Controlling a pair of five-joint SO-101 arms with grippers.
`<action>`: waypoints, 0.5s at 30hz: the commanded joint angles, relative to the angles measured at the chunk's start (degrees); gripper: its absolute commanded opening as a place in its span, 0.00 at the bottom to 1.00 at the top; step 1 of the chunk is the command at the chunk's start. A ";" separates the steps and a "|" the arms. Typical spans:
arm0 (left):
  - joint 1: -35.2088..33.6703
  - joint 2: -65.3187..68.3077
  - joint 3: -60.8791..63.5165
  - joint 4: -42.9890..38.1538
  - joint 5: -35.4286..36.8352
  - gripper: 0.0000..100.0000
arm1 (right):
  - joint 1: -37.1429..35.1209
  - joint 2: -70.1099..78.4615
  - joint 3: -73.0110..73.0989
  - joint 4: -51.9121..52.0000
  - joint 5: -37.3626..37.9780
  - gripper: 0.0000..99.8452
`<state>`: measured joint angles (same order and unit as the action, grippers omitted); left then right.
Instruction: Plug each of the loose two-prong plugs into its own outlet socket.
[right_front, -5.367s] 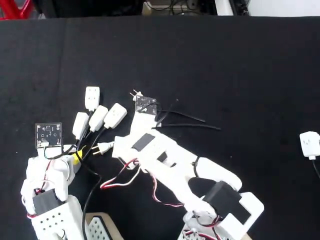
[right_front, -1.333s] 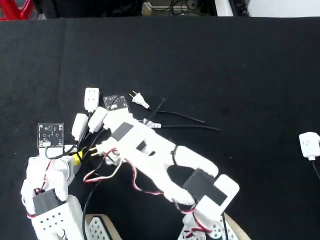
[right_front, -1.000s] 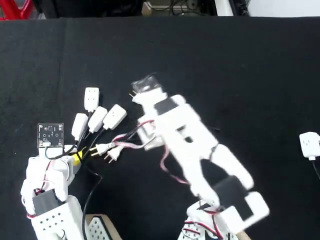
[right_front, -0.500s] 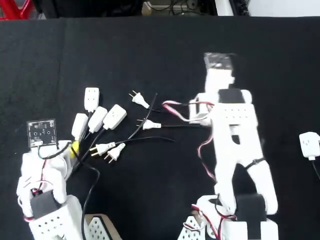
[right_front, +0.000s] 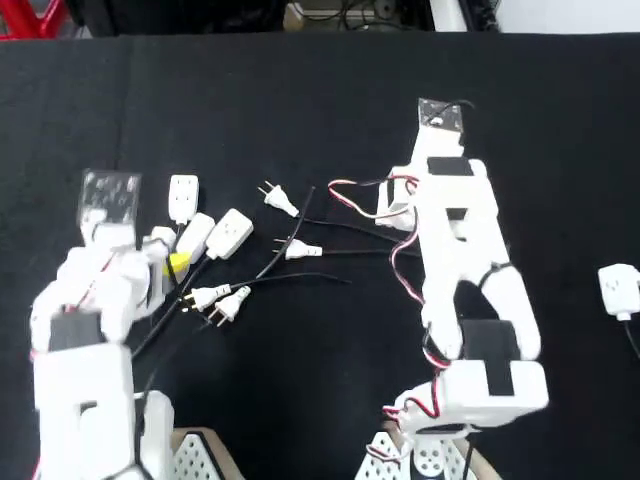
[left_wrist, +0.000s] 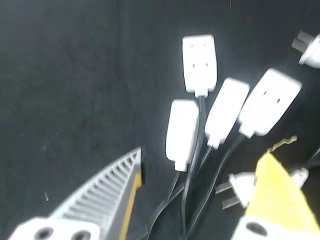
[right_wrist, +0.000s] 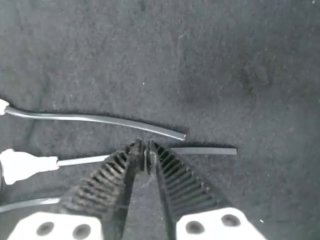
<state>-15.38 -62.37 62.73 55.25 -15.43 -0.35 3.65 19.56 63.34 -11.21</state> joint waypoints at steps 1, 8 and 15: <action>1.27 13.80 -11.30 -3.87 -0.18 0.35 | 1.49 -0.13 -3.21 -0.70 -0.35 0.01; 5.23 33.76 -27.74 -5.10 8.88 0.35 | 1.49 -0.13 -3.21 -0.70 -0.35 0.01; 7.43 61.19 -51.47 5.01 7.56 0.35 | 1.49 0.04 -3.21 -0.79 -0.26 0.01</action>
<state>-8.79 -14.37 27.65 53.41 -7.16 -0.35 3.82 19.30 63.34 -11.21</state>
